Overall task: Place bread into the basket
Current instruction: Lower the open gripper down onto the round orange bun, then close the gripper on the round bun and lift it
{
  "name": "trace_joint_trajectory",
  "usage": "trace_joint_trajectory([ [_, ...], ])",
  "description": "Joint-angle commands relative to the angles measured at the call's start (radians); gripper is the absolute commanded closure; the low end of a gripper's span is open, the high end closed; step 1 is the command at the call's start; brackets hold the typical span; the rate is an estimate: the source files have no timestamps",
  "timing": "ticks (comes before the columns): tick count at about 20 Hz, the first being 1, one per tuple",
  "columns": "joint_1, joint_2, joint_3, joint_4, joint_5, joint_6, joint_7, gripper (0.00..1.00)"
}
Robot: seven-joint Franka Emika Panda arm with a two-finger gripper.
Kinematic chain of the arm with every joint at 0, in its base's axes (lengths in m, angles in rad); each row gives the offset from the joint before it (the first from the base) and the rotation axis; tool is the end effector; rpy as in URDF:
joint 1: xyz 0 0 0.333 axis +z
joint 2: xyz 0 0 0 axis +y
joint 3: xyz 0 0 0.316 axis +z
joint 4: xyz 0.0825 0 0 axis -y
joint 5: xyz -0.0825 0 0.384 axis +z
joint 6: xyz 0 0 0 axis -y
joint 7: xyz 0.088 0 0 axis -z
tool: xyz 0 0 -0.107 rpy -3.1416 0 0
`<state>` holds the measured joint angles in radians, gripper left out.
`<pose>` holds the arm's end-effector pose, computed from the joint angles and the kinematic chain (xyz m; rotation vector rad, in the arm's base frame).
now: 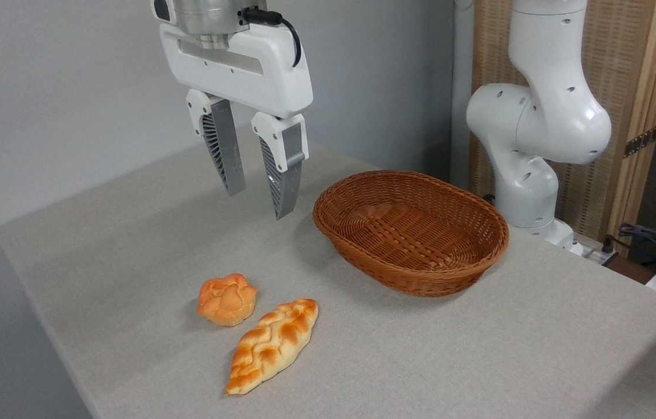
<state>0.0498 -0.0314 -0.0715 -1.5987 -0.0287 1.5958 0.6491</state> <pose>0.5471 -0.0155 0.6308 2.9508 -1.0280 0.0550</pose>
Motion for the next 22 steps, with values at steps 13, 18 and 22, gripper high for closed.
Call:
trace_joint_trajectory([
  [13, -0.031, 0.005, -0.125, -0.321, -0.008, 0.413, -0.008, 0.0],
  [18, -0.051, 0.039, -0.137, -0.535, 0.051, 0.717, 0.067, 0.0],
  [22, -0.051, 0.062, -0.137, -0.567, 0.099, 0.783, 0.073, 0.0],
])
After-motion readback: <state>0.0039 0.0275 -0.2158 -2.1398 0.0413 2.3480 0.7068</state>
